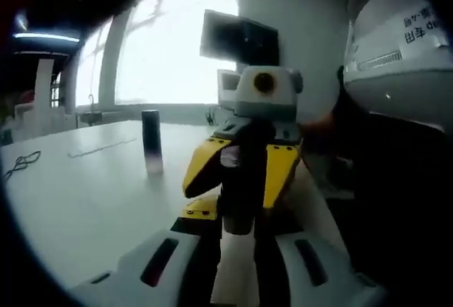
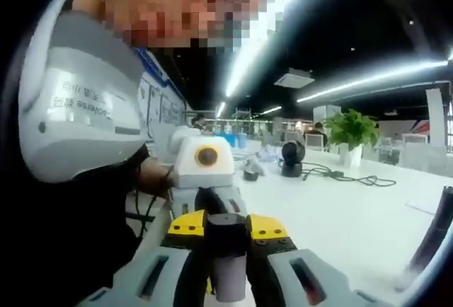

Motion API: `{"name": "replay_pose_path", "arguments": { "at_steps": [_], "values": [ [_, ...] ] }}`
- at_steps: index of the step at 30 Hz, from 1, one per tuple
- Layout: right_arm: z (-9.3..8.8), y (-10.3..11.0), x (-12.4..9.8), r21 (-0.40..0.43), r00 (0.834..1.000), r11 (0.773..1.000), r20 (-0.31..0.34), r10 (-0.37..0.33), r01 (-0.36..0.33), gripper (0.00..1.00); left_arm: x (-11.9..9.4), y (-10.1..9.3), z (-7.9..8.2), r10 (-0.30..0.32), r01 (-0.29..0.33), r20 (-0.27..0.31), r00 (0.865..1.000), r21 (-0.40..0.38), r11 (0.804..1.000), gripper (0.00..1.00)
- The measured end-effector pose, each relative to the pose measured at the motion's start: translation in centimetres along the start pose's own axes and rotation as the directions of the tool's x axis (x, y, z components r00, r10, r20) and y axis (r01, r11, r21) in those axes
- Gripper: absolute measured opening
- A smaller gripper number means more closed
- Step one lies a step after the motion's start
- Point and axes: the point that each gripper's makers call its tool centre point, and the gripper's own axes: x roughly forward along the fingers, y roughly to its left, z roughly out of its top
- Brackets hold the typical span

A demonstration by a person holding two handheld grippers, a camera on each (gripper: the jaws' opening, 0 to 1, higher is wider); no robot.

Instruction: Pick up cosmetic bottle twist off cap place on table pick up cap screw tight cap place on table

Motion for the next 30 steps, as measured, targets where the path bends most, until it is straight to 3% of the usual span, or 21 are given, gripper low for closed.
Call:
{"name": "replay_pose_path", "arguments": {
  "at_steps": [3, 6, 9, 10, 11, 12, 13, 14, 15, 17, 19, 23, 28, 30],
  "values": [
    [0.3, 1.1, 1.4, -0.01, 1.0, 1.0, -0.009, -0.009, 0.009, 0.14, 0.4, 0.2, 0.4, -0.025, 0.025, -0.006, 1.0, -0.005, 1.0, 0.06],
    [0.0, 1.5, 2.0, 0.03, 0.997, 0.999, -0.073, -0.031, 0.033, 0.14, 0.6, 0.1, 0.4, -0.051, 0.051, -0.009, 0.999, 0.001, 0.999, 0.06],
    [1.3, 2.1, 2.4, 0.098, 1.0, 0.995, -0.002, -0.006, 0.006, 0.14, 0.4, -0.4, 1.4, -0.105, 0.106, 0.039, 0.994, -0.038, 0.994, 0.06],
    [2.0, 2.4, 2.5, 0.154, 1.0, 0.988, 0.028, 0.011, -0.015, 0.15, 0.5, -0.6, 1.2, -0.105, 0.106, 0.031, 0.994, -0.027, 0.994, 0.06],
    [2.9, 2.6, 2.5, 0.207, 0.996, 0.977, 0.077, 0.035, -0.05, 0.16, -0.7, -1.8, 0.6, -0.121, 0.121, 0.011, 0.993, -0.005, 0.993, 0.06],
    [3.9, 2.5, 2.4, 0.215, 0.99, 0.974, 0.137, 0.036, -0.065, 0.18, -3.5, -4.2, -0.7, -0.121, 0.122, -0.032, 0.992, 0.019, 0.992, 0.06],
    [4.3, 2.7, 2.5, 0.178, 0.986, 0.98, 0.156, 0.056, -0.084, 0.22, -3.5, -4.5, -1.1, -0.13, 0.131, -0.046, 0.99, 0.032, 0.991, 0.06],
    [3.6, 2.4, 2.8, 0.099, 0.993, 0.993, 0.106, 0.046, -0.057, 0.28, -3.2, -4.8, -1.0, -0.136, 0.137, -0.041, 0.99, 0.02, 0.99, 0.06],
    [2.7, 2.9, 3.1, 0.078, 0.996, 0.995, 0.053, 0.066, -0.07, 0.26, -3.0, -5.5, -0.9, -0.163, 0.163, -0.029, 0.986, -0.007, 0.987, 0.06],
    [2.1, 3.2, 3.0, 0.047, 0.995, 0.994, 0.004, 0.102, -0.103, 0.16, -3.2, -5.2, -1.1, -0.157, 0.158, -0.048, 0.986, 0.022, 0.987, 0.06],
    [2.1, 3.4, 2.9, 0.08, 0.993, 0.99, -0.009, 0.118, -0.117, 0.09, -3.1, -5.1, -1.2, -0.153, 0.155, -0.061, 0.986, 0.033, 0.987, 0.06],
    [2.7, 3.2, 2.6, 0.082, 0.991, 0.988, 0.021, 0.132, -0.134, 0.21, -3.1, -5.2, -0.5, -0.166, 0.167, -0.035, 0.985, 0.029, 0.985, 0.06],
    [2.2, 4.0, 2.6, 0.075, 0.987, 0.984, -0.005, 0.163, -0.162, 0.2, -3.1, -5.0, -0.3, -0.154, 0.155, -0.032, 0.988, 0.051, 0.987, 0.06],
    [1.5, 3.8, 2.7, 0.02, 0.988, 0.989, -0.045, 0.147, -0.146, 0.2, -3.1, -5.1, -0.5, -0.157, 0.159, -0.043, 0.987, 0.06, 0.985, 0.06]
  ]
}}
